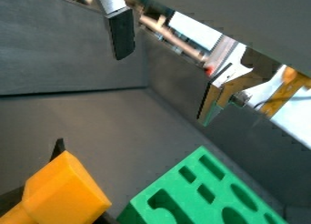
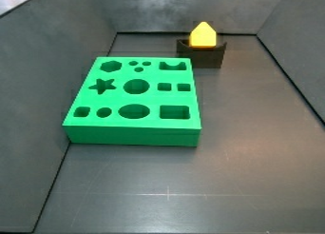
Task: Pick up the 3 prong object. Move up. Rotate the 3 prong object. Place the 3 prong object on the fixture. Regrasp the 3 prong object. Move to above the board. Insert the 3 prong object.
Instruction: Regrasp the 3 prong object.
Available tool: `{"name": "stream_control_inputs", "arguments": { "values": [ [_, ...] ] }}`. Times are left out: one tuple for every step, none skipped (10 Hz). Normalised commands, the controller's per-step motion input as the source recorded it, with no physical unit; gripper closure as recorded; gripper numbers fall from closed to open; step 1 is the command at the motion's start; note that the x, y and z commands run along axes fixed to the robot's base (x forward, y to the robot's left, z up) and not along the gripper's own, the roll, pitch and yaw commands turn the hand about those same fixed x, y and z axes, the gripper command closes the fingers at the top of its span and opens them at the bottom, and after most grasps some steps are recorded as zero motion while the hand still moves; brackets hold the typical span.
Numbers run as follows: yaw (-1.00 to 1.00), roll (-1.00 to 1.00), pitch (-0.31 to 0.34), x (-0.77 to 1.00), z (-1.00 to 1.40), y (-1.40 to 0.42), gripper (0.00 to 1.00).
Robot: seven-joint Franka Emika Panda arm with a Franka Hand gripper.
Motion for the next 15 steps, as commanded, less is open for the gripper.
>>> {"name": "stream_control_inputs", "arguments": {
  "values": [
    [0.03,1.00,0.028,-0.07,0.06,-0.12,0.00],
    [0.03,1.00,0.028,-0.04,0.03,-0.05,0.00],
    [0.03,1.00,0.027,-0.03,0.01,-0.05,0.00],
    [0.03,1.00,0.021,-0.04,0.01,-0.04,0.00],
    [0.03,1.00,0.018,-0.04,0.01,-0.03,0.00],
    [0.03,1.00,0.010,-0.05,0.01,-0.03,0.00],
    [0.03,1.00,0.002,-0.06,0.01,-0.03,0.00],
    [0.03,1.00,-0.004,-0.05,0.00,-0.03,0.00],
    [0.03,1.00,-0.009,-0.05,0.00,-0.02,0.00],
    [0.03,1.00,-0.017,-0.04,0.00,-0.02,0.00],
    [0.03,1.00,-0.024,-0.04,0.01,-0.02,0.00],
    [0.03,1.00,-0.026,-0.04,0.01,-0.02,0.00],
    [0.03,1.00,-0.026,-0.03,0.01,-0.02,0.00],
    [0.03,1.00,-0.023,-0.03,0.02,-0.02,0.00],
    [0.04,1.00,-0.019,-0.01,0.01,-0.02,0.00]
  ]
}}
